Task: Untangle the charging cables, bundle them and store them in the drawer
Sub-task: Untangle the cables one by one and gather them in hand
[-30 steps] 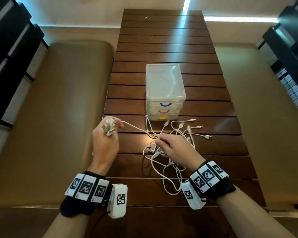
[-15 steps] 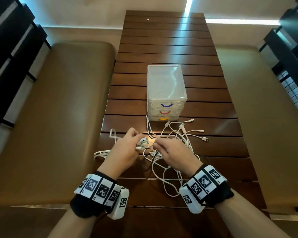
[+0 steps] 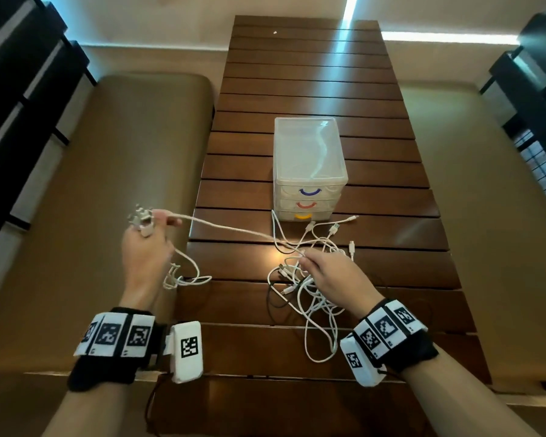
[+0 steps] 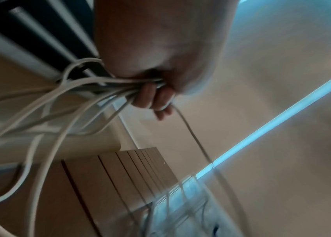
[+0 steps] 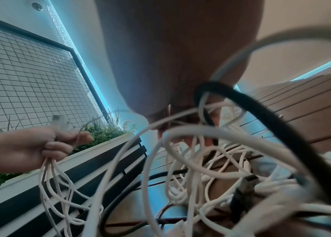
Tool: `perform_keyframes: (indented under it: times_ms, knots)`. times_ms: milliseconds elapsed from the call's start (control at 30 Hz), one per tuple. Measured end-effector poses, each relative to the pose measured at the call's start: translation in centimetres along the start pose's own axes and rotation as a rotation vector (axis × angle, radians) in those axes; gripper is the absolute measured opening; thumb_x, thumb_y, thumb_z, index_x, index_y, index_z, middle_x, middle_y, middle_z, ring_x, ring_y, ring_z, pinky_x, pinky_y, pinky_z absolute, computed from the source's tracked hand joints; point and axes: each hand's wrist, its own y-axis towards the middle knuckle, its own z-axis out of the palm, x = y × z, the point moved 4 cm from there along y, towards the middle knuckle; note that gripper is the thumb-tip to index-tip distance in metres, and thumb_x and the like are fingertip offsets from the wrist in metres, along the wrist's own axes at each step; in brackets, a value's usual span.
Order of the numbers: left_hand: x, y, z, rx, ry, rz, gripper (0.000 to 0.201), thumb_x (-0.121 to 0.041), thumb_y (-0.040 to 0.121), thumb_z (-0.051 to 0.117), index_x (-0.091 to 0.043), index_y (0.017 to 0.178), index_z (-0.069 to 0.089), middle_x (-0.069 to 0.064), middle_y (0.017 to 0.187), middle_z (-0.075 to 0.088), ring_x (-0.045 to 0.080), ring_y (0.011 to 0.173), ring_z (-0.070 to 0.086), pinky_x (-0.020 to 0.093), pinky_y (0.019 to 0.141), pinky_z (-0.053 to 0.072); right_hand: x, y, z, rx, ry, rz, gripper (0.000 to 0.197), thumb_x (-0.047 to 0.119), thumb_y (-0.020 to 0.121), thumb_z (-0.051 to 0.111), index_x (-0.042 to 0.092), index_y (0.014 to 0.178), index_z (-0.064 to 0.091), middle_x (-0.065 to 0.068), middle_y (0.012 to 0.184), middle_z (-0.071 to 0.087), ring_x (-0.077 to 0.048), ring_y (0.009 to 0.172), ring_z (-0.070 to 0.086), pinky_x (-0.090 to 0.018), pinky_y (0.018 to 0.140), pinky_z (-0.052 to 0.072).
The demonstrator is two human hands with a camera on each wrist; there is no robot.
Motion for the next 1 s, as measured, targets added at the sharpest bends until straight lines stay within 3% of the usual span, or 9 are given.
perform_keyframes:
  times_ms: [67,133,233,333,433,500,667,900,1000]
  knots:
    - [0.4,-0.4,0.3,0.024,0.263,0.123,0.031,-0.01,0.104,0.043,-0.023,0.122,0.066,0.009,0.101,0.07,0.018,0.08,0.06,0.034,0.072,0.05,0.3,0.1,0.1,0.004,-0.033,-0.014,0.031,0.034,0.106,0.041,0.013,0.097,0.062,0.0,0.076,0.064,-0.015,0.068,0.056,-0.035,0.064,0.043]
    - [-0.7,-2.4,2.5,0.18,0.412,0.31,0.05,0.001,0.1,0.045,-0.027,0.141,0.054,0.001,0.134,0.061,0.014,0.115,0.059,0.035,0.103,0.048,1.2,0.3,0.1,0.016,-0.081,-0.04,0.03,0.036,0.105,0.042,0.016,0.09,0.058,0.004,0.073,0.062,-0.016,0.069,0.056,-0.036,0.066,0.045]
    - [-0.7,-6.1,7.2,0.579,0.47,0.363,0.071,0.009,0.088,0.058,-0.033,0.145,0.048,-0.008,0.138,0.058,0.005,0.123,0.053,0.032,0.111,0.042,2.8,0.8,0.1,0.024,-0.118,-0.097,0.022,0.037,0.104,0.044,0.025,0.092,0.057,0.01,0.07,0.052,-0.012,0.065,0.047,-0.03,0.061,0.034]
    - [0.4,-7.9,9.7,0.718,0.639,0.391,0.056,-0.004,0.084,0.066,-0.034,0.131,0.061,-0.006,0.124,0.068,0.015,0.115,0.061,0.037,0.098,0.049,3.6,0.9,0.2,0.027,-0.131,-0.117,0.022,0.037,0.104,0.044,0.027,0.103,0.063,0.013,0.071,0.052,-0.009,0.065,0.048,-0.026,0.057,0.035]
    - [0.2,-6.8,8.7,0.616,0.661,0.35,0.022,-0.007,0.084,0.062,-0.026,0.094,0.066,-0.009,0.082,0.065,0.018,0.082,0.062,0.031,0.069,0.046,3.3,0.6,0.5,0.069,-0.16,-0.11,0.025,0.043,0.103,0.044,0.031,0.083,0.052,0.008,0.069,0.056,-0.012,0.065,0.052,-0.033,0.062,0.046]
    - [0.2,-5.2,6.9,0.473,0.596,0.345,0.025,0.0,0.084,0.056,-0.024,0.088,0.064,-0.011,0.069,0.061,0.014,0.069,0.058,0.031,0.06,0.043,2.8,0.5,0.8,0.082,-0.179,-0.082,0.03,0.043,0.103,0.044,0.025,0.079,0.049,0.005,0.071,0.057,-0.014,0.068,0.052,-0.032,0.062,0.041]
    - [-0.6,-1.9,1.3,0.07,0.237,0.184,0.036,-0.005,0.1,0.047,-0.023,0.075,0.065,-0.007,0.069,0.062,0.001,0.059,0.054,0.026,0.057,0.044,1.2,0.5,0.7,0.06,-0.176,0.005,0.034,0.041,0.104,0.044,0.016,0.085,0.058,0.002,0.076,0.061,-0.015,0.071,0.057,-0.03,0.062,0.043]
    - [1.2,0.5,-4.6,-0.047,0.308,0.099,0.033,-0.005,0.099,0.047,-0.009,0.07,0.064,-0.017,0.087,0.067,0.012,0.081,0.06,0.029,0.068,0.044,0.5,0.5,0.7,0.111,-0.141,0.01,0.025,0.039,0.101,0.05,0.022,0.09,0.064,0.008,0.076,0.062,-0.007,0.07,0.057,-0.026,0.064,0.047]
    - [2.8,1.6,-8.0,-0.155,0.356,0.013,0.034,-0.012,0.101,0.046,-0.018,0.075,0.066,-0.007,0.086,0.067,0.016,0.065,0.054,0.027,0.056,0.039,0.7,0.6,0.7,0.105,-0.165,-0.001,0.024,0.037,0.1,0.052,0.022,0.085,0.063,0.006,0.076,0.064,-0.011,0.072,0.058,-0.029,0.064,0.044]
